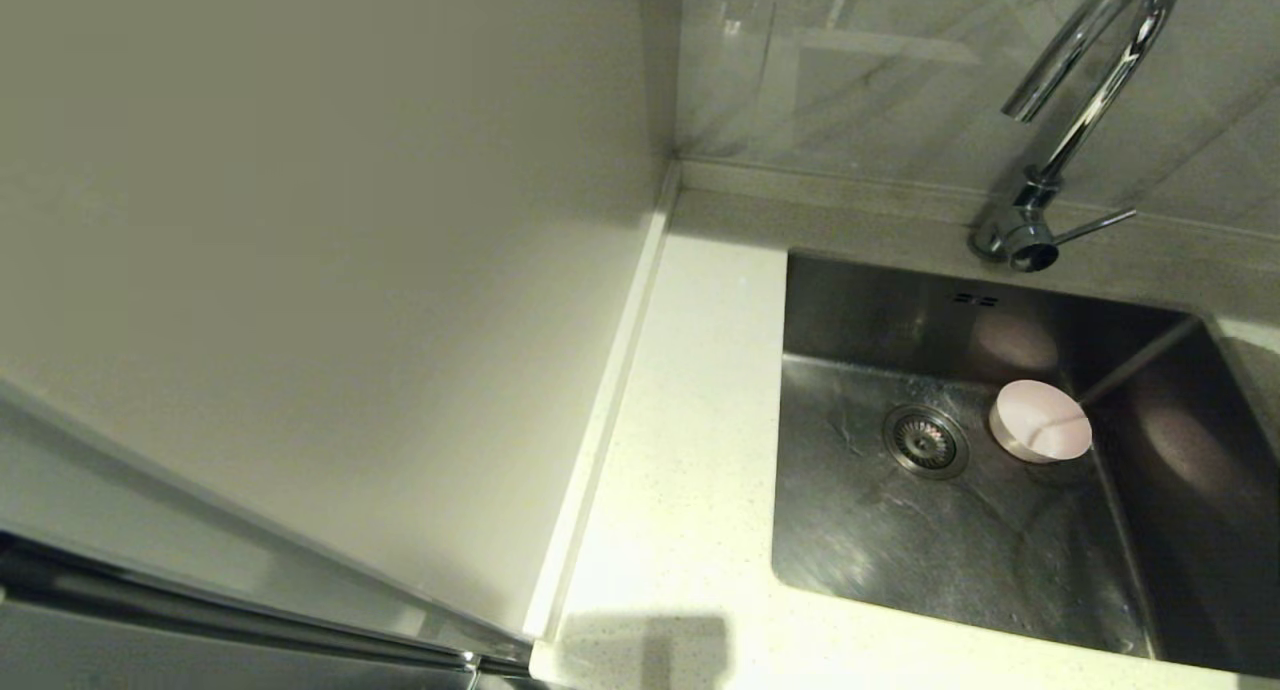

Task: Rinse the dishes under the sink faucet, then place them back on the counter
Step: Put a bowl into the sink

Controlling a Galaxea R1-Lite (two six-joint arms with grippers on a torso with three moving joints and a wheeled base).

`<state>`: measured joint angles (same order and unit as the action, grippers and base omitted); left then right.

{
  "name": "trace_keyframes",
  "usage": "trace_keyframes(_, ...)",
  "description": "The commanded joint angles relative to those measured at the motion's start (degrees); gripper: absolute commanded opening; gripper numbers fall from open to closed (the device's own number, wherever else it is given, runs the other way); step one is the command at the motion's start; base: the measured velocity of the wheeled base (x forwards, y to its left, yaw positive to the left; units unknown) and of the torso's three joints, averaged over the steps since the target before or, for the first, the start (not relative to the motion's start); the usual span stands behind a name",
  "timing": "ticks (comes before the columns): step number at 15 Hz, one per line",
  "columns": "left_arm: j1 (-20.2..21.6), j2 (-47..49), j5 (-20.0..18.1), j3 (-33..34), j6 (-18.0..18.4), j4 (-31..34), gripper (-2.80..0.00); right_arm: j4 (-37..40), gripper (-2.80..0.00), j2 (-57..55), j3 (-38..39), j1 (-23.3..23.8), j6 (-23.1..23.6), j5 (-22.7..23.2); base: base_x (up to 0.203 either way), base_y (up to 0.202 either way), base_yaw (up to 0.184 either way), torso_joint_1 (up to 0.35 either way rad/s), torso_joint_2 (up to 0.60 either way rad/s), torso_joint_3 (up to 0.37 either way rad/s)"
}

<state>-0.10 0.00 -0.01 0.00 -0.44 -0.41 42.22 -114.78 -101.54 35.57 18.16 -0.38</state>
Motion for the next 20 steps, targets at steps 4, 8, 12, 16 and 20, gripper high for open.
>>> trace_keyframes(4, 0.01, 0.00, 0.01, 0.18, 0.00, -0.02, -2.80, 0.23, -2.80, 7.91, 6.53, -5.47, 0.38, 0.46, 0.000, 0.000, 0.000, 0.000, 0.00, 0.000)
trace_keyframes(8, 0.01, 0.00, 0.01, 0.18, 0.00, -0.02, -2.80, 0.23, -2.80, 16.49, 18.38, -10.54, 0.47, 0.47, 0.000, 0.000, 0.000, 0.000, 0.00, 0.000)
trace_keyframes(12, 0.01, 0.00, 0.01, 0.18, 0.00, -0.02, -2.80, 0.23, -2.80, 22.31, 30.00, -16.46, 0.62, 0.34, 0.000, 0.000, 0.000, 0.000, 0.00, 0.000)
trace_keyframes(16, 0.01, 0.00, 0.01, 0.18, 0.00, -0.02, -2.80, 0.17, -2.80, 22.17, 36.71, -22.77, 0.54, 0.20, 0.000, 0.000, 0.000, 0.000, 0.00, 0.000)
trace_keyframes(20, 0.01, 0.00, 0.01, 0.18, 0.00, -0.02, -2.80, -3.48, -2.80, 15.67, 36.72, -25.17, 0.43, 0.20, 0.000, 0.000, 0.000, 0.000, 0.00, 0.000)
